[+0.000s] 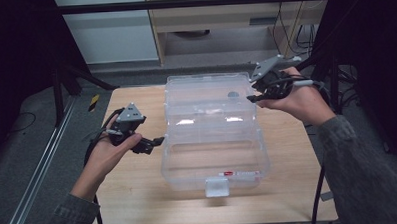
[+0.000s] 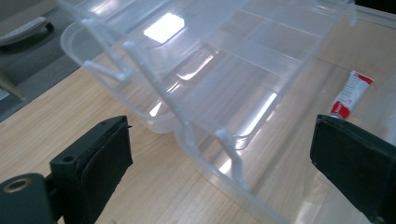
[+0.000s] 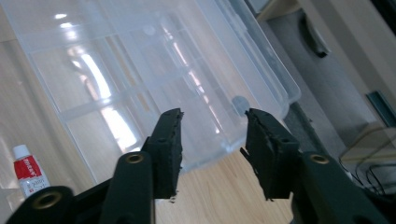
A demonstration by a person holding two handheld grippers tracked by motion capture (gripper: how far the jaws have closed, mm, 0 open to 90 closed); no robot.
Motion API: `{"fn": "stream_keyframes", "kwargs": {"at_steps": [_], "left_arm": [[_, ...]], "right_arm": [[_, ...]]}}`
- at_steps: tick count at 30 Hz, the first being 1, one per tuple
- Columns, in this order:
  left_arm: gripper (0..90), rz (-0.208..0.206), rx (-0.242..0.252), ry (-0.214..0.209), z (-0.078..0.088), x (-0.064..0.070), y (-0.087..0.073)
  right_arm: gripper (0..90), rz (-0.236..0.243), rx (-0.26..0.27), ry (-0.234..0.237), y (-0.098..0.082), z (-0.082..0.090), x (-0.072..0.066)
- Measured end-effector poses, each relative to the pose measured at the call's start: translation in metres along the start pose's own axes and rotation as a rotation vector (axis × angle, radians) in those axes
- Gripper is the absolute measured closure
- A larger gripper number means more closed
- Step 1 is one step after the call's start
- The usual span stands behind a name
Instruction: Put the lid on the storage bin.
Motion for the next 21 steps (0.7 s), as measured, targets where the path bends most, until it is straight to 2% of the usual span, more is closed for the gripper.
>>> {"fn": "stream_keyframes", "kwargs": {"at_steps": [1,3,5,6,7,8,10,12,14,18,19,20,21], "left_arm": [[4.8,-0.012,0.001,-0.008,0.0,0.003,0.003],[4.1,-0.008,0.02,-0.034,-0.001,0.01,0.008],[4.3,-0.024,0.023,-0.066,-0.003,0.016,0.011],[4.6,-0.037,0.011,-0.084,-0.005,0.019,0.011],[4.6,-0.068,-0.013,-0.114,-0.009,0.025,0.012],[4.6,-0.068,-0.013,-0.114,-0.009,0.025,0.012],[4.5,-0.092,-0.042,-0.133,-0.013,0.03,0.012],[4.2,-0.1,-0.05,-0.143,-0.016,0.035,0.014],[4.1,-0.133,-0.059,-0.165,-0.019,0.044,0.016],[3.9,-0.161,-0.083,-0.188,-0.022,0.051,0.014],[4.2,-0.161,-0.083,-0.199,-0.024,0.053,0.014],[4.2,-0.166,-0.084,-0.211,-0.025,0.056,0.013],[4.7,-0.18,-0.092,-0.227,-0.025,0.058,0.012]], "right_arm": [[61.2,0.0,0.0,0.0,0.0,0.0,0.0],[65.7,0.034,-0.021,0.028,0.006,-0.01,0.0],[67.6,0.051,-0.062,0.088,0.009,-0.026,-0.006],[67.5,0.071,-0.076,0.098,0.01,-0.032,-0.008],[66.1,0.09,-0.095,0.102,0.01,-0.037,-0.011],[66.1,0.09,-0.095,0.102,0.01,-0.037,-0.011],[62.9,0.131,-0.129,0.11,0.011,-0.046,-0.017],[61.7,0.168,-0.158,0.12,0.011,-0.055,-0.022],[61.7,0.205,-0.209,0.118,0.01,-0.066,-0.023],[64.5,0.209,-0.241,0.13,0.008,-0.075,-0.019],[69.4,0.214,-0.254,0.154,0.008,-0.077,-0.019],[69.4,0.214,-0.254,0.154,0.008,-0.077,-0.019],[74.6,0.228,-0.258,0.175,0.007,-0.078,-0.021]]}}
Point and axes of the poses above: each handheld gripper's, and its own axes: z roughly backward along the jaws, y roughly out of its top, x roughly to its right, the point moved 4 cm from there along -z, roughly forward along the jaws, and after that the axes turned 12 degrees about -z, right-handed, at the moved point
